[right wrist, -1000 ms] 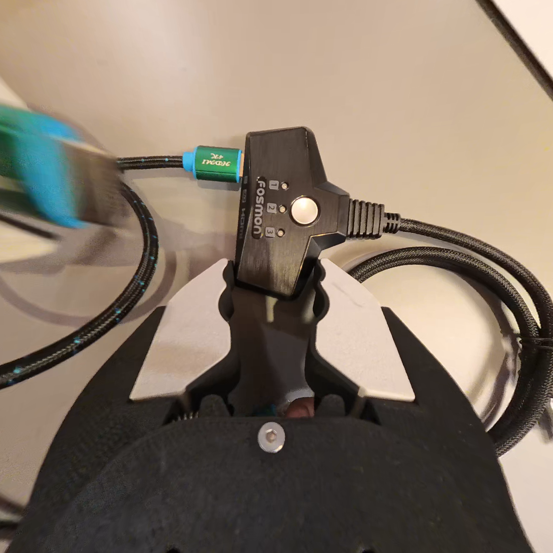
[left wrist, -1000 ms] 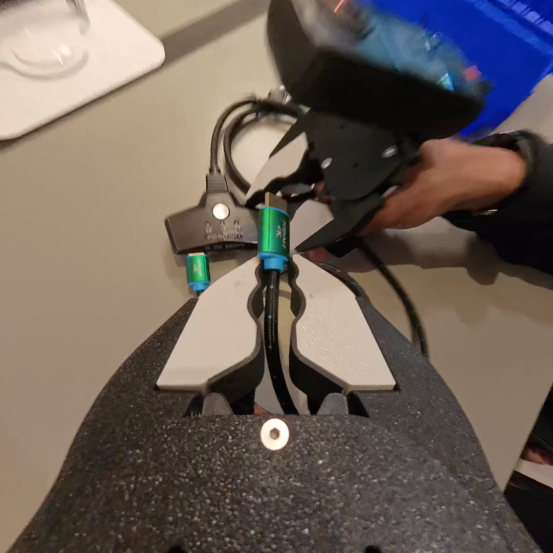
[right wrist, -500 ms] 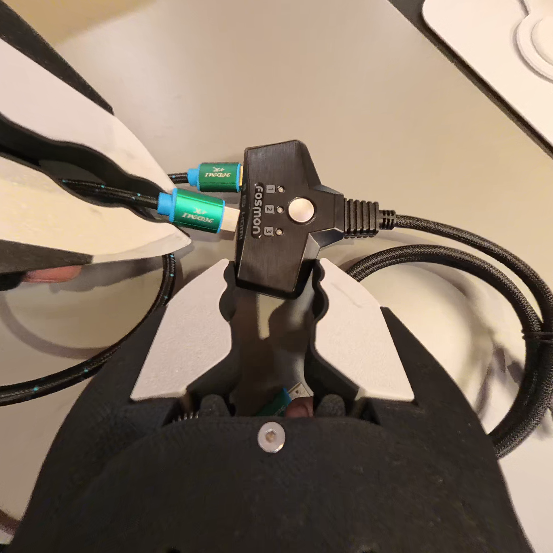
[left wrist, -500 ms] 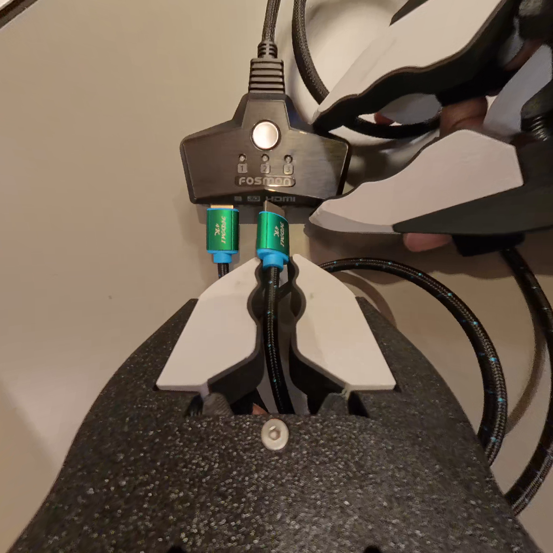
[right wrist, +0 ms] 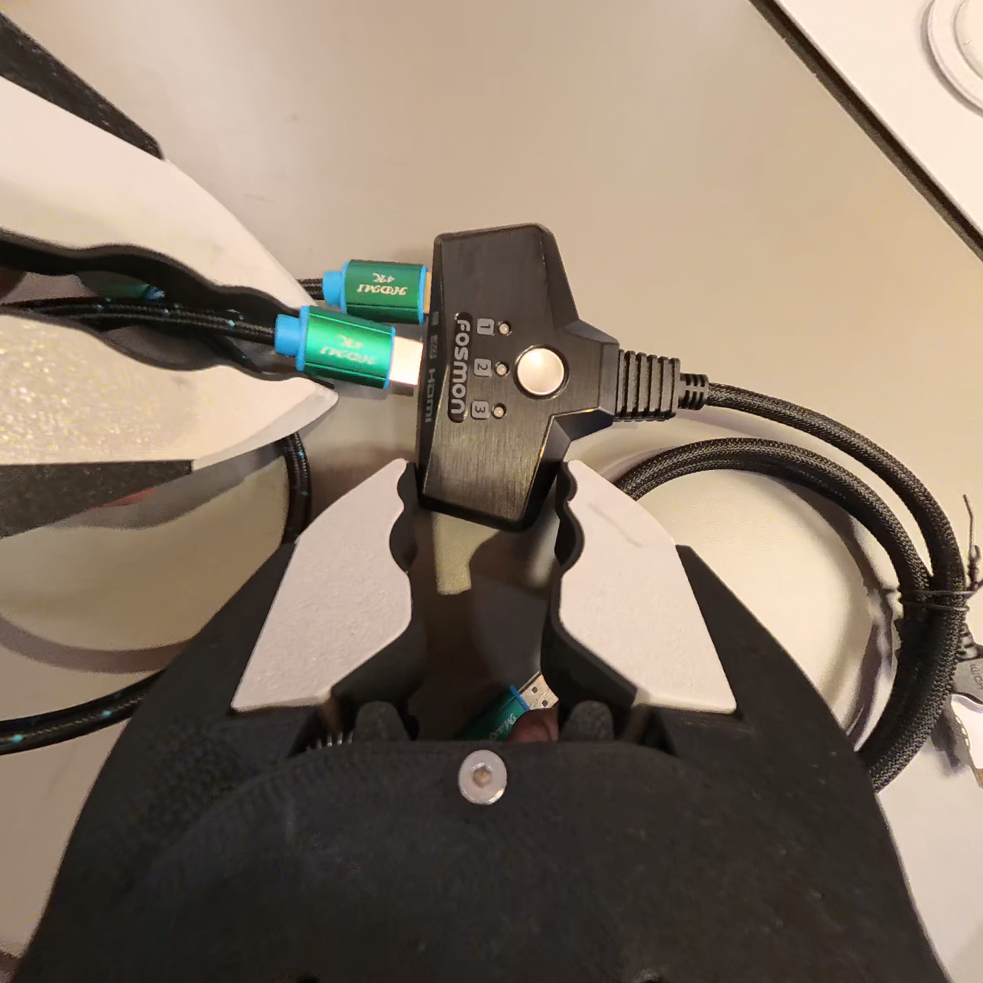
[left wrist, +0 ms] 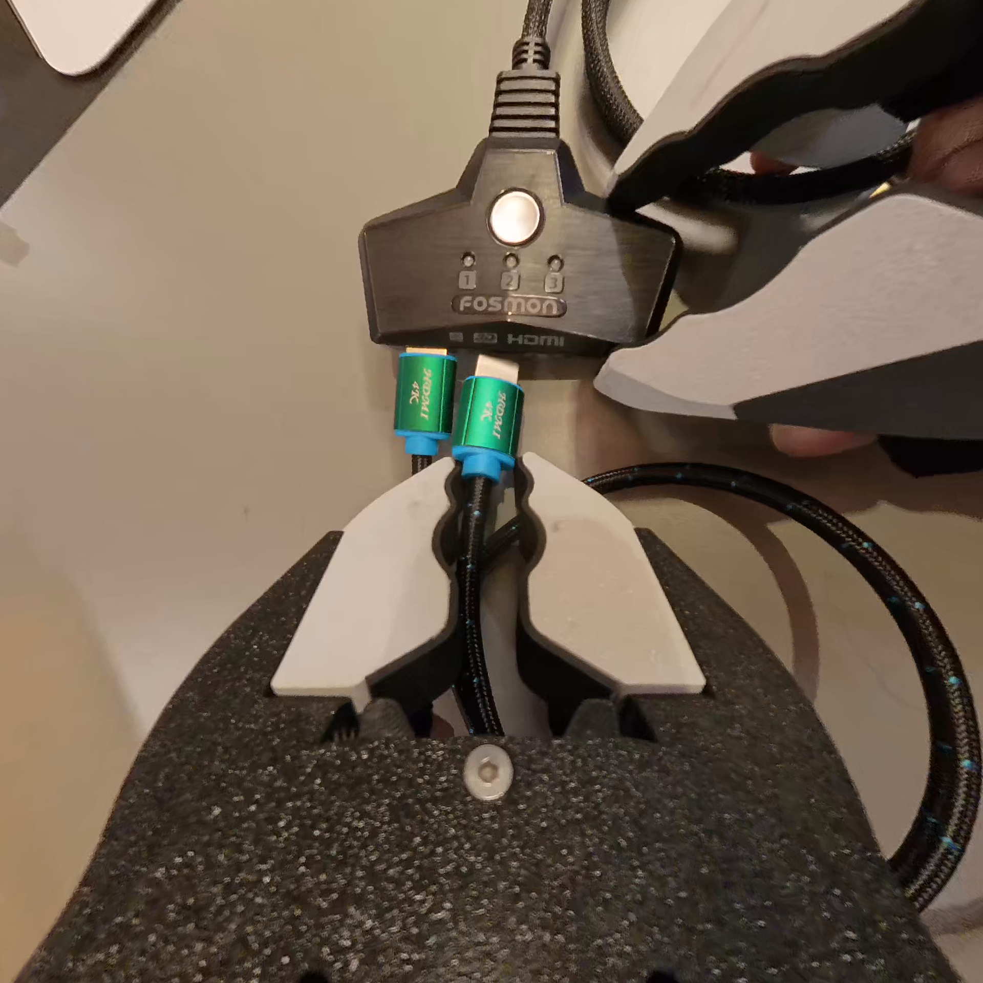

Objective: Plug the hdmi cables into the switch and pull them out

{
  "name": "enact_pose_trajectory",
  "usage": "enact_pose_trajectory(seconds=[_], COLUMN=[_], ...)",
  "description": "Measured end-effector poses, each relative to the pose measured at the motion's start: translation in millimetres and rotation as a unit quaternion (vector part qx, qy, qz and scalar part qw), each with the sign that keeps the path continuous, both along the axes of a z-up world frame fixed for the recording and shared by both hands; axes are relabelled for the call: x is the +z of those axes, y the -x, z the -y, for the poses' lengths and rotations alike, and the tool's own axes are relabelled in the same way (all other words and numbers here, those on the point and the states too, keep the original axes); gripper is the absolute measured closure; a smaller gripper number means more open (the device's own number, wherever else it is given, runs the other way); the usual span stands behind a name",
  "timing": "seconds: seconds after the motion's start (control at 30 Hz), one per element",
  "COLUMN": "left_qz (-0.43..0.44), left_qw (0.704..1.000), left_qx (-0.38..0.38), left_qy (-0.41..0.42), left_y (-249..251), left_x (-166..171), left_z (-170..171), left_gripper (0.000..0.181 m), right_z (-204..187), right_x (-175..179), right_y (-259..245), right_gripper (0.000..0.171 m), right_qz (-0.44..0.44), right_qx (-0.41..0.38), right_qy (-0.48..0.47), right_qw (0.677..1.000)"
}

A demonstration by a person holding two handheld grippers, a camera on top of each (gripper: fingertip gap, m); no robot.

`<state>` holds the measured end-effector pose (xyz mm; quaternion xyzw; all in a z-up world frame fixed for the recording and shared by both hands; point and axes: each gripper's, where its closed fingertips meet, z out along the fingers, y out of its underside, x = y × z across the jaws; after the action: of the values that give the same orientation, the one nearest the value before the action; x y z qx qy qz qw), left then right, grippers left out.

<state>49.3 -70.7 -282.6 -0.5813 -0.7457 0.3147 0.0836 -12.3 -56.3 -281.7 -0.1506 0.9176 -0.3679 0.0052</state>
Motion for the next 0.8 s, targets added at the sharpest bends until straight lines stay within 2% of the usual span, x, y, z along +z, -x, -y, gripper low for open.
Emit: enact_pose_trajectory(seconds=[0.03,0.27,0.43,0.67,0.8], left_qz=[-0.004,-0.027,-0.007,0.008,-0.021], left_qw=[1.000,1.000,1.000,1.000,1.000], left_qx=[0.001,-0.004,-0.008,-0.015,-0.014], left_qy=[0.009,0.005,0.000,0.021,0.004], left_y=[0.0,1.4,1.5,3.7,3.0], left_x=[0.9,-1.2,-0.4,-1.0,5.4], left_z=[0.8,2.9,5.6,7.2,4.8], left_gripper=[0.164,0.165,0.164,0.165,0.161], right_z=[0.2,1.0,2.8,2.2,2.1], right_x=[0.1,1.5,4.6,3.1,3.0], right_y=[0.2,-0.2,-1.6,0.0,1.1], right_gripper=[0.121,0.122,0.122,0.122,0.122], right_qz=[-0.001,0.023,0.052,0.040,0.052], right_qx=[-0.001,-0.011,-0.018,-0.019,-0.016], right_qy=[0.001,-0.002,0.000,-0.002,0.001], right_qw=[1.000,1.000,0.998,0.999,0.999])
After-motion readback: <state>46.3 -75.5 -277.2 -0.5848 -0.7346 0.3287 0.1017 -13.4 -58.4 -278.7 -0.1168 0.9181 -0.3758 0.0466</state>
